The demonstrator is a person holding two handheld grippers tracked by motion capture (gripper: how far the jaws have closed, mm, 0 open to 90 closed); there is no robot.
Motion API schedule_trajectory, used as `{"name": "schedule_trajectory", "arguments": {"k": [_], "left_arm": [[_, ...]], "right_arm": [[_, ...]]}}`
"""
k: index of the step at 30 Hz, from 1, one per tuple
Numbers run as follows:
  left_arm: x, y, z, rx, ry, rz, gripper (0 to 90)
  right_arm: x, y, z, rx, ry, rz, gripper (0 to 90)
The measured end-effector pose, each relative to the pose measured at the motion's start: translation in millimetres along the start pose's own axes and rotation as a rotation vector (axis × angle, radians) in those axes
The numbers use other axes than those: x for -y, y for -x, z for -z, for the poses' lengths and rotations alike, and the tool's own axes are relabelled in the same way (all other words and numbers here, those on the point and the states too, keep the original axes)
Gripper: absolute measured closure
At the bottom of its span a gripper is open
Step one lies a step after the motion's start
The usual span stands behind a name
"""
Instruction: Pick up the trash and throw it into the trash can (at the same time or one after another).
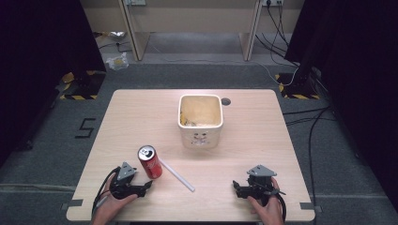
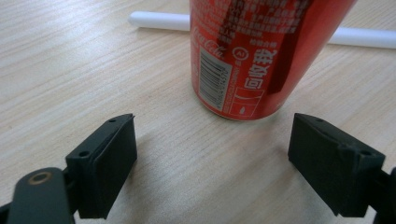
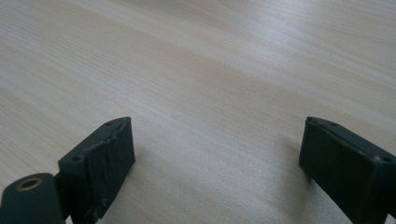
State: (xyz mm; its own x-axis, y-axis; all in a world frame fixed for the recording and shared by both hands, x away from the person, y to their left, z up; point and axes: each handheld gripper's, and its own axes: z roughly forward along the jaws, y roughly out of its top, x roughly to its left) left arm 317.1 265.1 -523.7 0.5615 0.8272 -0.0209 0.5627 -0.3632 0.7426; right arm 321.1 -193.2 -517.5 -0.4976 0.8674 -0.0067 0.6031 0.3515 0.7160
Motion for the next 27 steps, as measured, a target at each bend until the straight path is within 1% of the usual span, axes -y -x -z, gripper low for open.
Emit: {"name": "schedule_trajectory", "arguments": {"k": [9,17,19,21,23,25,27], "left_arm": [[-0.4,0.1,-0.4,-0.002,-0.001,0.0,14.3],[-0.3,-0.6,0.1,-0.001,0.003,0.007,15.1],[-0.1,-1.2,0.6,0.007,0.003,0.004,15.2],[0.2,-1.6,1.4,0.013,0.004,0.01,15.5],[1.1,-1.6,2.4,0.019,0.008,0.014,15.5],[0.8,-1.4,4.5,0.015,0.013,0.014,15.6],[-1.2,-1.0,8.2,0.023,0.034,0.018,15.9]], "right_arm": [[-0.3,-0.3,-0.2,-0.009,-0.007,0.008,8.4],[-0.3,-0.3,-0.2,-0.009,-0.008,0.01,8.3],[-0.3,-0.3,-0.2,-0.01,-0.008,0.009,8.3],[-0.3,-0.3,-0.3,-0.01,-0.007,0.009,8.4],[-0.4,-0.3,-0.2,-0.01,-0.008,0.009,8.3],[-0.4,-0.3,-0.3,-0.01,-0.008,0.009,8.3],[-0.4,-0.3,-0.3,-0.01,-0.008,0.009,8.3]]}}
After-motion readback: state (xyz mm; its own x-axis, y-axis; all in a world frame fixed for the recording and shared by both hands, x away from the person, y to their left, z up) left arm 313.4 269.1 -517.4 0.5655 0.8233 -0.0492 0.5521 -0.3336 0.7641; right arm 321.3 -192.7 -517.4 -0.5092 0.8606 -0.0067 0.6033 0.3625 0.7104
